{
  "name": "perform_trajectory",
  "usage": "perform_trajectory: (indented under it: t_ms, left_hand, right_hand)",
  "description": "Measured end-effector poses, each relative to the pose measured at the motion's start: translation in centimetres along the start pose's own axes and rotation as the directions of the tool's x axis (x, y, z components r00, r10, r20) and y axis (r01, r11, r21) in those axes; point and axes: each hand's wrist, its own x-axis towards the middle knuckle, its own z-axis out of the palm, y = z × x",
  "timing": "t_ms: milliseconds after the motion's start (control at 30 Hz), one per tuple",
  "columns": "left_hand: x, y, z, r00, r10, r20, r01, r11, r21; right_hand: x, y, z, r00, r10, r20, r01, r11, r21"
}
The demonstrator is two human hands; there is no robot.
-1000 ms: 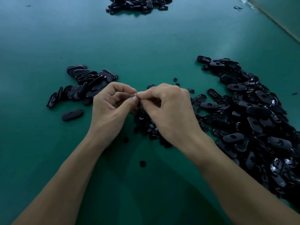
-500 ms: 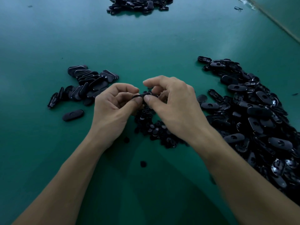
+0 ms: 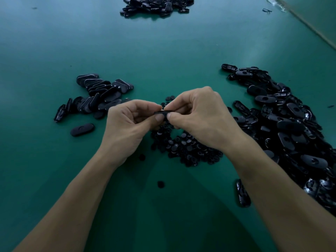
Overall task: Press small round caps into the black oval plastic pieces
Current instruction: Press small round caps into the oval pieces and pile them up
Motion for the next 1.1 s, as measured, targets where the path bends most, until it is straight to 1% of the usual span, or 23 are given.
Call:
perform_trajectory:
  t_ms: [100,167,367,533,700,800,833,900,967,1033,1100]
  left_hand:
    - [0.1,-0.1,-0.1,1.000,-0.002,-0.003,0.002,1.000,0.004]
    - [0.1,0.0,-0.1,1.000,0.002,-0.005,-0.002,1.000,0.002]
    - [0.0,0.1,-0.2,1.000,0.021,0.008,-0.021,1.000,-0.009]
    - [0.0,0.3,-0.1,1.000,0.009,-0.016,-0.009,1.000,-0.009]
    - [-0.2,0.0,0.1,0.997,0.059,-0.047,-0.057,0.997,0.060]
    - [-0.3,-0.3,0.3,0.990,0.127,-0.068,-0.116,0.983,0.144]
    - [-0.4,-0.3,0.4,0.984,0.152,-0.089,-0.135,0.975,0.177]
    - [-0.3,-0.3,0.1,0.962,0.220,-0.163,-0.169,0.945,0.280]
    - [0.0,-0.1,-0.6,0.918,0.310,-0.247,-0.190,0.890,0.414]
    - [0.3,0.2,-1.5,0.877,0.376,-0.300,-0.171,0.827,0.535]
    - [0.6,0.3,-2.4,0.862,0.395,-0.318,-0.116,0.764,0.635]
  right_hand:
    - [-0.1,-0.2,0.6,0.999,-0.027,-0.045,0.026,0.999,-0.027]
    - [-0.1,-0.2,0.7,0.998,-0.018,-0.062,0.017,1.000,-0.015]
    - [-0.3,-0.2,0.6,0.999,0.018,-0.042,-0.015,0.998,0.066]
    - [-0.4,-0.3,0.5,0.999,0.008,-0.038,-0.006,0.998,0.066]
    - [-0.5,0.1,0.4,1.000,0.008,-0.022,-0.007,0.999,0.035]
    - [-0.5,0.4,0.2,1.000,0.030,-0.006,-0.030,1.000,0.000]
    - [-0.5,0.5,0.0,0.999,0.029,-0.025,-0.029,0.999,-0.025]
    - [-0.4,0.7,-0.5,0.993,0.012,-0.119,-0.025,0.993,-0.112]
    - [-0.4,1.1,-1.5,0.975,0.002,-0.223,-0.058,0.968,-0.245]
    - [-0.4,1.8,-2.9,0.962,0.037,-0.270,-0.148,0.904,-0.400]
    - [-0.4,2.7,-4.2,0.954,0.139,-0.265,-0.267,0.793,-0.548]
